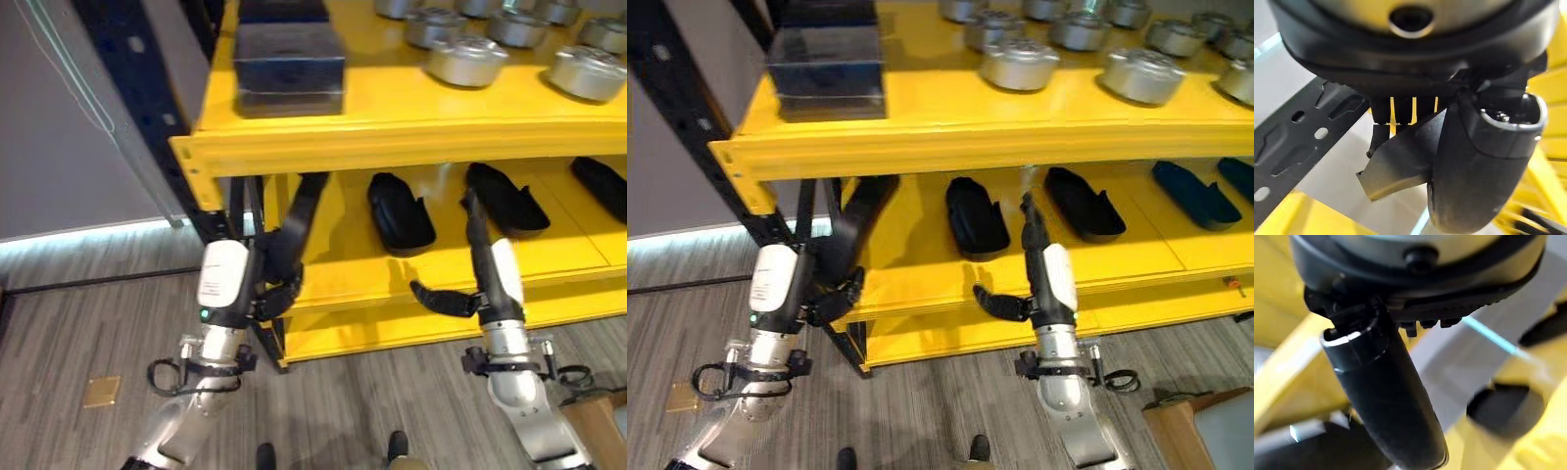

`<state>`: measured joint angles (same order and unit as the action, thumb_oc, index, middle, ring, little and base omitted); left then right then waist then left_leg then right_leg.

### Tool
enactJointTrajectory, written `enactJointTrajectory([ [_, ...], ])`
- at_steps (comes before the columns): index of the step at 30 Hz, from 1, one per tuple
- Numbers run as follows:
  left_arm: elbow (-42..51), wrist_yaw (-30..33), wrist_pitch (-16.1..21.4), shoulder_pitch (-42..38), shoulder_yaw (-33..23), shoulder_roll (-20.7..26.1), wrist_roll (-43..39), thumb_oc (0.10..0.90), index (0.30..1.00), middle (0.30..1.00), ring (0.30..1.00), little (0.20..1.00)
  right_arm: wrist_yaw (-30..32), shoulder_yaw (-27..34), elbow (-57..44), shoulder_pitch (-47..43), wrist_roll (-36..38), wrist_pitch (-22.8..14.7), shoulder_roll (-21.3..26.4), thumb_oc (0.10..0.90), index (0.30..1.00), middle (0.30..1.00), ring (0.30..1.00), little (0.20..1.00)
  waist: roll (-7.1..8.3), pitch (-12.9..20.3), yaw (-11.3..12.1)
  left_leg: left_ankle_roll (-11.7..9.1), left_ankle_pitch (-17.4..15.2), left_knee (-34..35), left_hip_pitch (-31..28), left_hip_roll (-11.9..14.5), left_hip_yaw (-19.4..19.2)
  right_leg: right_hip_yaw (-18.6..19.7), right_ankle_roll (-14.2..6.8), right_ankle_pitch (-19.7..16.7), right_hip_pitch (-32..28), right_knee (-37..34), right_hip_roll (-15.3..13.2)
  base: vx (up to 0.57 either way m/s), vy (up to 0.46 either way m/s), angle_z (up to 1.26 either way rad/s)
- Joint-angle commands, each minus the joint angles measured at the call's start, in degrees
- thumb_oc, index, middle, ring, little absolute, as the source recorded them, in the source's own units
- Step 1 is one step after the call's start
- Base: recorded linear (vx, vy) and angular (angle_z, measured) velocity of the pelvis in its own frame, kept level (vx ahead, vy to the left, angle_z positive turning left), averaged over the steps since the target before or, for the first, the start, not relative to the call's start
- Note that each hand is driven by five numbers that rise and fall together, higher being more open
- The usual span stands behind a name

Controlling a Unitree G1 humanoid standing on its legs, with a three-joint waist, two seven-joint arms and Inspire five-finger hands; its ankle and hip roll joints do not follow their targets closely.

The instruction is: Move parts from the plastic box to the shelf.

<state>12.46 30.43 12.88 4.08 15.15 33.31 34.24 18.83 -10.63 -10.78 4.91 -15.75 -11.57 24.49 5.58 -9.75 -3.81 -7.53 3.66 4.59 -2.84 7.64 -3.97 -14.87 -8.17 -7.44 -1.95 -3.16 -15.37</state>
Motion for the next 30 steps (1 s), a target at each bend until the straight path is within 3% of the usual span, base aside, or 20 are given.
enactJointTrajectory([
  [1, 3.7, 5.2, -1.6, -9.1, -9.5, -1.0, -2.4, 0.4, 0.3, 0.3, 0.3, 0.3, 2.6, 4.6, -5.3, -5.7, -0.8, -3.4, 2.7, 0.9, 1.0, 1.0, 1.0, 1.0, -1.65, 4.1, 0.7, 2.1, -4.2, -1.7, -3.6, 2.8, -3.2, -1.4, -1.2, 4.4, -0.7, 3.8, 2.2, 0.08, 0.11, -0.44],
  [5, 1.6, 5.6, -3.1, -14.8, -5.5, -2.8, -2.9, 0.4, 0.3, 0.3, 0.3, 0.3, 2.5, 3.0, -6.6, -6.3, -1.1, -3.2, 2.4, 0.9, 1.0, 1.0, 1.0, 1.0, -0.76, 3.6, -0.8, 2.6, -5.4, -1.7, -4.9, 2.1, -5.8, 0.8, -2.0, 3.9, 0.8, 4.0, 1.6, 0.04, 0.052, -0.29],
  [13, -0.9, 7.8, -5.4, -22.3, -2.3, -6.0, -3.3, 0.4, 0.3, 0.3, 0.3, 0.3, 2.9, 1.6, -8.4, -6.2, -0.3, -3.3, 2.5, 0.9, 1.0, 1.0, 1.0, 1.0, -0.31, 1.3, -2.4, 2.1, -4.5, -0.4, -5.5, 3.0, -7.3, 2.1, -2.0, 3.6, 2.2, 3.9, 2.3, 0.0, -0.035, -0.18],
  [23, -2.3, 11.3, -7.1, -27.8, -1.7, -8.0, -3.3, 0.4, 0.3, 0.3, 0.3, 0.3, 4.1, 0.5, -9.0, -7.7, -0.3, -3.6, 3.5, 0.9, 1.0, 1.0, 1.0, 1.0, -0.15, -1.2, -3.3, 1.2, -3.3, 0.1, -5.1, 4.5, -8.4, 2.8, -1.7, 3.2, 3.9, 3.8, 3.7, -0.02, -0.044, -0.05],
  [30, -7.2, 16.6, -11.8, -32.1, -4.1, -6.8, 1.2, 0.4, 0.3, 0.3, 0.3, 0.3, 4.4, -0.4, -8.8, -8.9, 0.0, -4.0, 4.3, 0.9, 1.0, 1.0, 1.0, 1.0, 0.0, -2.4, -4.1, 0.5, -2.8, 0.1, -4.6, 5.4, -9.3, 3.6, -1.5, 3.2, 5.5, 4.3, 4.7, -0.01, -0.027, -0.04],
])
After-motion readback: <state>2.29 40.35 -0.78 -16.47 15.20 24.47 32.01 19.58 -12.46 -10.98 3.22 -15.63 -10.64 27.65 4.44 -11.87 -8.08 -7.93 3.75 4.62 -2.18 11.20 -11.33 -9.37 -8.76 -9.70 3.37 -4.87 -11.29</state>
